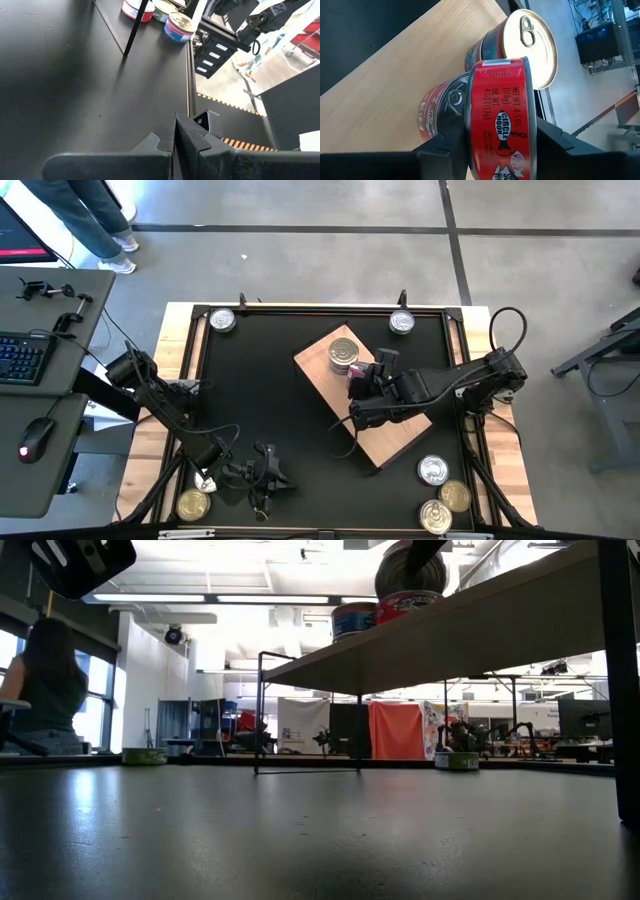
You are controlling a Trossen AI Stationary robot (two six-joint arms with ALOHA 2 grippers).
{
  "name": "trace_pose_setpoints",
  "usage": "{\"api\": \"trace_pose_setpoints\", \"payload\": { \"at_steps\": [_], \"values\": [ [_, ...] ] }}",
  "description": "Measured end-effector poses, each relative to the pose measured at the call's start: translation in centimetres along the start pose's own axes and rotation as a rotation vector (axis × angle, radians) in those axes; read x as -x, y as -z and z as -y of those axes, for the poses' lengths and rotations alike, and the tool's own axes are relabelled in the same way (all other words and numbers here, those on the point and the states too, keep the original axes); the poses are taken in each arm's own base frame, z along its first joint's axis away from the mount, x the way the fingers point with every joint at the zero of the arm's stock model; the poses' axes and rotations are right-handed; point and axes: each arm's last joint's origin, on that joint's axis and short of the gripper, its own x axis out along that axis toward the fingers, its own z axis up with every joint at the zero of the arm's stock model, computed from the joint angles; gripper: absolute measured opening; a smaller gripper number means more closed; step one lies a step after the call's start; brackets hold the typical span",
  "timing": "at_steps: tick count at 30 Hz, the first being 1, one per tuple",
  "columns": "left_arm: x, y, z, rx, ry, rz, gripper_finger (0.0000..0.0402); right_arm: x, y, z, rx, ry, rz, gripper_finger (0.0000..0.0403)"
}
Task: Stack canned seafood by type on shelf
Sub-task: Stack the red tuna can on top of the red tuna can on the shelf
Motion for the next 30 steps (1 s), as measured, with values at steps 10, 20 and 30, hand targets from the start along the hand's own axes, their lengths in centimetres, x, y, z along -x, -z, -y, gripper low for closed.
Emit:
{"api": "trace_pose_setpoints", "payload": {
  "at_steps": [10,20,30],
  "values": [
    [0.0,0.2,-0.2,-0.020,-0.023,-0.022,0.0000,0.0,0.0,-0.1,-0.003,-0.044,-0.017,0.0198],
    [0.0,0.3,-0.3,-0.027,-0.029,-0.028,0.0000,0.0,0.0,-0.2,0.003,-0.052,-0.016,0.0300],
    [0.4,0.1,-0.1,-0.029,0.021,-0.069,0.0000,1.3,-0.7,0.4,-0.025,-0.180,-0.001,0.0326]
  ]
}}
